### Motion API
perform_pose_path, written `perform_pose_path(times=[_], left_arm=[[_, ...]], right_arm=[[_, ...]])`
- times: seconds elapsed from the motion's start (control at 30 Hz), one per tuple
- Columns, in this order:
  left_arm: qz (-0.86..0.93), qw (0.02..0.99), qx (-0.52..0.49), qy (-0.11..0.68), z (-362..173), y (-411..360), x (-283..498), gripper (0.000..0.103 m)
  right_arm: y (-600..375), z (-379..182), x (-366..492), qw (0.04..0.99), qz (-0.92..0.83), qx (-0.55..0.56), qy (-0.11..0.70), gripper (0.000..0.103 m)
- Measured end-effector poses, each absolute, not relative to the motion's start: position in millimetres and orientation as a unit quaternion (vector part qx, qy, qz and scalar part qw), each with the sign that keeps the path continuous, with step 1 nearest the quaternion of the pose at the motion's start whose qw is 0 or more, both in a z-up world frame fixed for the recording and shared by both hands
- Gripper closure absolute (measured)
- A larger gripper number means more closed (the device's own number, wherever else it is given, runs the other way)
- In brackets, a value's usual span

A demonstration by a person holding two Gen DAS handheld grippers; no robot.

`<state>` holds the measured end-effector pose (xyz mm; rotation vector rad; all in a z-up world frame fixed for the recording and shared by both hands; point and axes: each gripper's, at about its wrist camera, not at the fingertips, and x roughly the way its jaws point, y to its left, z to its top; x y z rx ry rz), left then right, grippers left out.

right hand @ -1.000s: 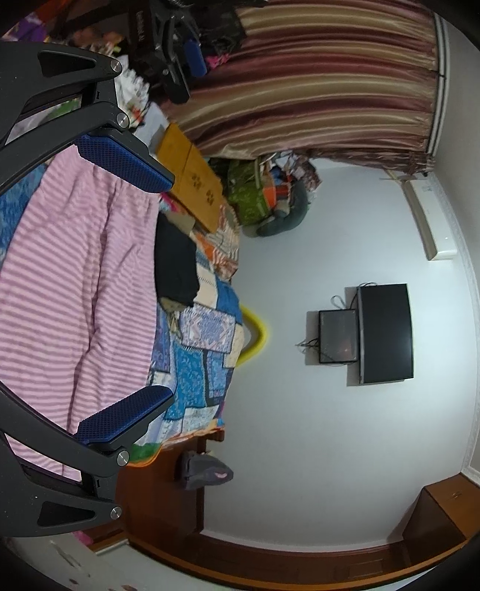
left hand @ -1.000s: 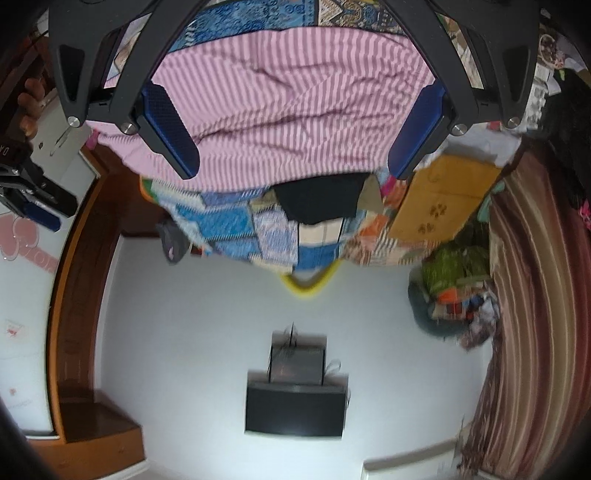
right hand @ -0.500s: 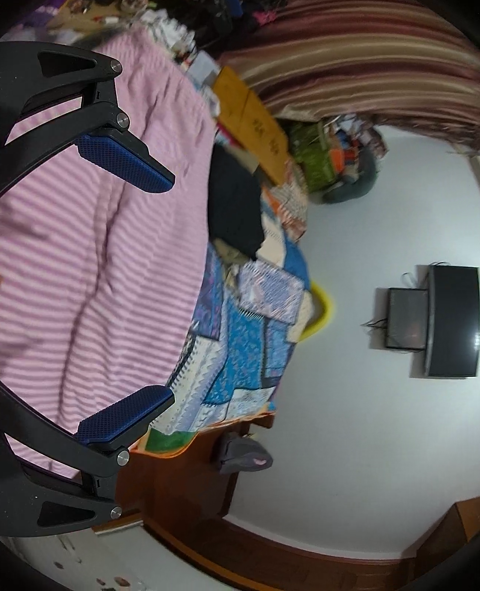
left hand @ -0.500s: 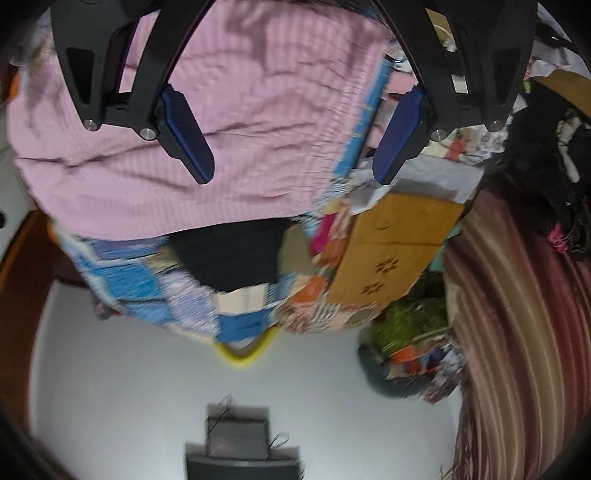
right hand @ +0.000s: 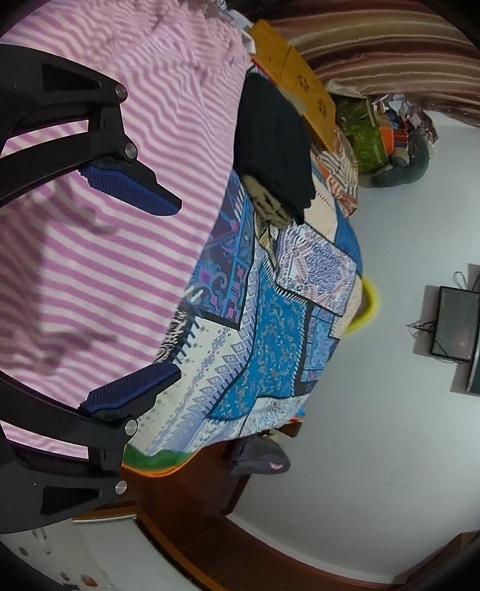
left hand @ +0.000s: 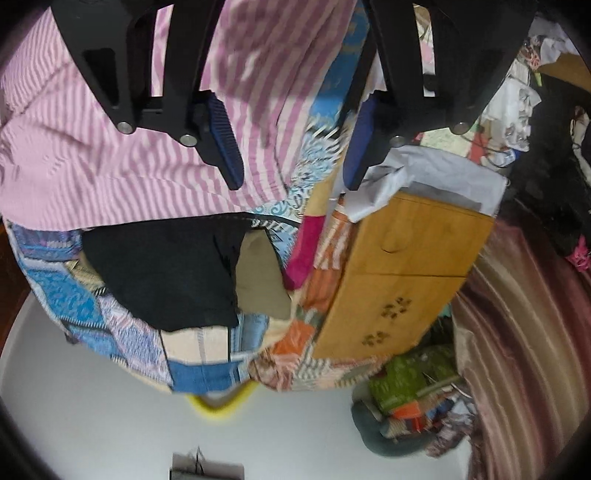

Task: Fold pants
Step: 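Lower both tools and grasp the striped pants' cuffs with each gripper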

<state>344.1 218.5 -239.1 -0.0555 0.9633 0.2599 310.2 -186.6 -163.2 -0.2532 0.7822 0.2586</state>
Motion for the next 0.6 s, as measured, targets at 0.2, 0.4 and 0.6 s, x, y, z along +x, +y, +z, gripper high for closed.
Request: perform_pose_path(times=[0.2, 0.4, 0.6], left_arm=[[0.102, 0.852, -0.032, 0.513, -288.6, 215.6, 389.6, 0.047], [0.084, 0.820, -0.042, 0.565, -327.5, 213.8, 413.2, 0.047], [0.079, 0.814, -0.057, 0.572, -334.8, 212.1, 421.2, 0.046]], right_arm=[[-186.8, -189.9, 340.6, 0.890, 0.149, -0.125, 0.412, 0.024], [-185.8, -213.1, 355.9, 0.871, 0.164, -0.124, 0.447, 0.024], [-183.3, -212.0, 353.0, 0.866, 0.181, -0.117, 0.451, 0.044]])
